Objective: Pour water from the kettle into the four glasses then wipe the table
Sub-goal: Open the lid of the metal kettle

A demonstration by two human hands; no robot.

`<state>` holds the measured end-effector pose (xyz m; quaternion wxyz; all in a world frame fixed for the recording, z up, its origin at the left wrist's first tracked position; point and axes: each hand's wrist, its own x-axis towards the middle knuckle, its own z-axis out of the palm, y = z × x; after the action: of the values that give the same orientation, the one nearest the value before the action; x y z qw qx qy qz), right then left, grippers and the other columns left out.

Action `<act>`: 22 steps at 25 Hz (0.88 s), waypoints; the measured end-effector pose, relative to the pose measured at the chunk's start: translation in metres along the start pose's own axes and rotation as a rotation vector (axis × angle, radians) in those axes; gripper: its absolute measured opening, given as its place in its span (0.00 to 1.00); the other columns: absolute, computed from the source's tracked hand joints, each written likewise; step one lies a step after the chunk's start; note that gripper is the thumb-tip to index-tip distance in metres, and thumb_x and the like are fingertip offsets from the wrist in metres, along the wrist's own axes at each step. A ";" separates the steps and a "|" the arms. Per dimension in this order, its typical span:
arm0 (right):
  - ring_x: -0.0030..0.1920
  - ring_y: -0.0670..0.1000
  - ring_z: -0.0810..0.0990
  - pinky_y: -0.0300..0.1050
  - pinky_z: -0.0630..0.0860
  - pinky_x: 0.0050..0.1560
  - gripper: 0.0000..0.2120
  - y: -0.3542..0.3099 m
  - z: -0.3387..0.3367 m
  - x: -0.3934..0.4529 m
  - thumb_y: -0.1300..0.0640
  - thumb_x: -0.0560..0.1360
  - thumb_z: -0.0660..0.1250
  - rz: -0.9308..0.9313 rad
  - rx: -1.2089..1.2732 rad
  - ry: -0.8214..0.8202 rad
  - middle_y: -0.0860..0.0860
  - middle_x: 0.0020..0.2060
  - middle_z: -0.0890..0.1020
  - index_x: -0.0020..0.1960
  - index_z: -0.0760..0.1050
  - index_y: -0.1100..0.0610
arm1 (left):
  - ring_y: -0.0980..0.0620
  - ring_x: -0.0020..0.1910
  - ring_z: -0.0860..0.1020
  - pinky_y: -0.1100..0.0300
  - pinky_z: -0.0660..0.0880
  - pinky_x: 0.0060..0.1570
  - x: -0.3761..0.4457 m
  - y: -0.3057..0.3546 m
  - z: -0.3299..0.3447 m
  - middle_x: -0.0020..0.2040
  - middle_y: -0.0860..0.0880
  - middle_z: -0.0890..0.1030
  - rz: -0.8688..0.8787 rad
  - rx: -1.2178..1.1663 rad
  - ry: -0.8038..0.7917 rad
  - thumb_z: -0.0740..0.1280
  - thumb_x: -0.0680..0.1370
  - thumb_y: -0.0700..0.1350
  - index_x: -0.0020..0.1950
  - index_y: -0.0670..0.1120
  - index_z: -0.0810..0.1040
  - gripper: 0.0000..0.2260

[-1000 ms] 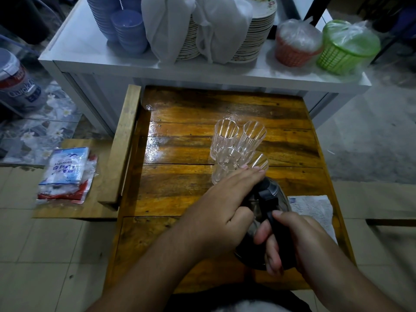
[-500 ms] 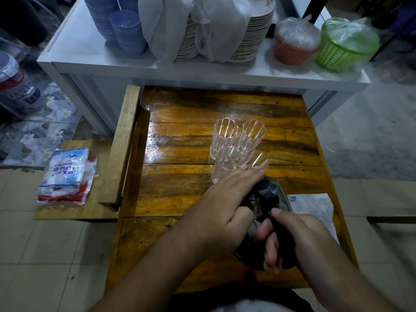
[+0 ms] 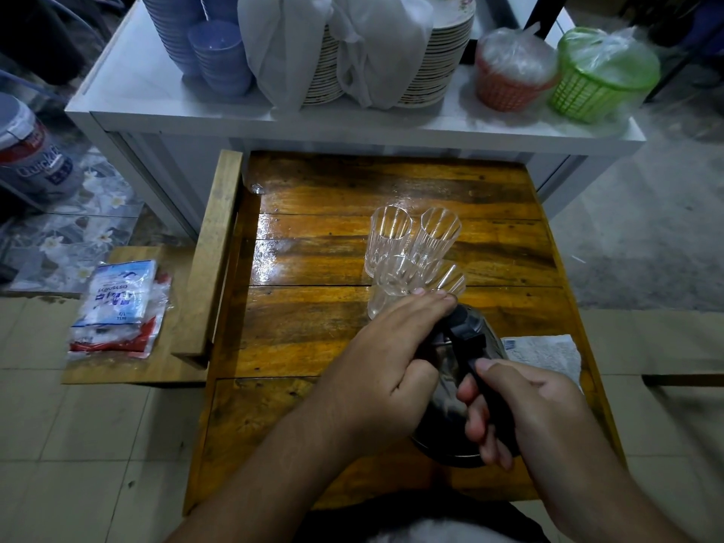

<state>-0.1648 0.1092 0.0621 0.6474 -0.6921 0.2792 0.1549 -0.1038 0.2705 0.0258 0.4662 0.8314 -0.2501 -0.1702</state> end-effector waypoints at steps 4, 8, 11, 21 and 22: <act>0.19 0.54 0.71 0.40 0.64 0.19 0.19 0.002 0.001 -0.001 0.58 0.80 0.61 -0.033 0.002 0.014 0.60 0.22 0.77 0.35 0.80 0.64 | 0.67 0.76 0.53 0.66 0.52 0.73 -0.002 0.001 0.000 0.78 0.56 0.64 0.000 -0.002 0.012 0.57 0.75 0.42 0.78 0.50 0.63 0.30; 0.20 0.55 0.71 0.41 0.64 0.20 0.19 0.004 0.001 -0.003 0.59 0.81 0.58 -0.067 0.061 0.020 0.60 0.23 0.78 0.39 0.80 0.67 | 0.67 0.76 0.52 0.67 0.51 0.72 -0.003 0.002 0.000 0.78 0.57 0.63 -0.008 -0.005 0.022 0.57 0.74 0.42 0.79 0.50 0.63 0.31; 0.21 0.55 0.72 0.42 0.66 0.21 0.18 0.006 0.000 -0.003 0.60 0.82 0.57 -0.086 0.072 0.008 0.60 0.25 0.79 0.41 0.81 0.65 | 0.67 0.76 0.52 0.67 0.51 0.72 -0.002 0.002 0.001 0.78 0.57 0.63 -0.012 -0.006 0.032 0.57 0.74 0.41 0.78 0.50 0.63 0.31; 0.30 0.52 0.80 0.41 0.77 0.30 0.16 0.019 -0.007 0.000 0.54 0.71 0.64 -0.102 0.154 -0.169 0.60 0.35 0.85 0.51 0.80 0.64 | 0.67 0.76 0.51 0.65 0.51 0.73 -0.002 0.002 0.007 0.79 0.57 0.61 -0.014 0.023 0.045 0.57 0.74 0.42 0.79 0.52 0.62 0.31; 0.31 0.52 0.80 0.41 0.77 0.31 0.16 0.021 -0.008 0.001 0.55 0.71 0.64 -0.100 0.165 -0.179 0.60 0.35 0.86 0.52 0.80 0.64 | 0.66 0.77 0.52 0.64 0.51 0.74 -0.002 0.002 0.008 0.79 0.57 0.62 -0.013 0.026 0.048 0.57 0.74 0.41 0.79 0.51 0.62 0.31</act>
<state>-0.1771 0.1006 0.0453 0.7314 -0.6329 0.1973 0.1601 -0.1103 0.2657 0.0233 0.4600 0.8429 -0.2355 -0.1498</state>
